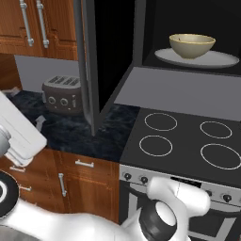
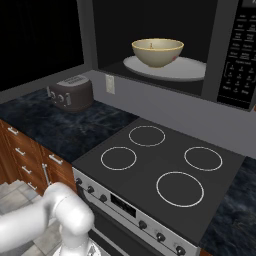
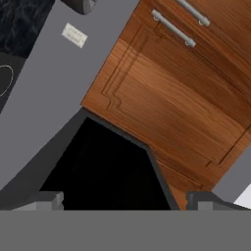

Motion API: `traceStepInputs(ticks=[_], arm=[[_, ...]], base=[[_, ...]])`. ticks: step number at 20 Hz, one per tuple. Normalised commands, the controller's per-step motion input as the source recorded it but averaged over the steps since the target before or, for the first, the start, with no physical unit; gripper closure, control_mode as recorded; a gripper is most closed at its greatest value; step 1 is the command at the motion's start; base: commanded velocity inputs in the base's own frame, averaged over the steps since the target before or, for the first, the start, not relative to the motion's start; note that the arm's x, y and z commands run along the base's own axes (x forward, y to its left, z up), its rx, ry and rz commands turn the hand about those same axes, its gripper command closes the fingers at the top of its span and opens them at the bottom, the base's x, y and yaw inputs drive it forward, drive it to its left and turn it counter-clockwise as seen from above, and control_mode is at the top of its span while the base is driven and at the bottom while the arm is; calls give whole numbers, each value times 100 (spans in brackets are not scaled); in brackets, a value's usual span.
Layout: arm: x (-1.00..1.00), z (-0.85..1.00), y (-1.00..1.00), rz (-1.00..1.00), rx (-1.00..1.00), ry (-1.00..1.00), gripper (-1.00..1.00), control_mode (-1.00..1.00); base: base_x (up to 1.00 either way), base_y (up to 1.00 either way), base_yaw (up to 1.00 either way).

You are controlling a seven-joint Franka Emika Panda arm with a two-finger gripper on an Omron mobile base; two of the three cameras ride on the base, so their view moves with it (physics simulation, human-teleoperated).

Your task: Place the bowl containing the mushroom and onion in the microwave. Close the microwave door and press the start button to microwave the meal.

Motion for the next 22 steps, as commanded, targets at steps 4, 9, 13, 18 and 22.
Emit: traceStepInputs(ticks=[4,9,13,18,22], arm=[[53,-19,-1,-3,11,-17,-100,-100],[63,-17,-3,-4,14,-14,-100,-100],[62,-6,0,-11,7,-8,-100,-100],[44,-1,-1,-18,6,-9,-100,-100],[29,0,-18,-24,6,-10,-100,-100]], base=[[0,0,0],[0,0,0],[0,0,0],[0,0,0],[0,0,0]])
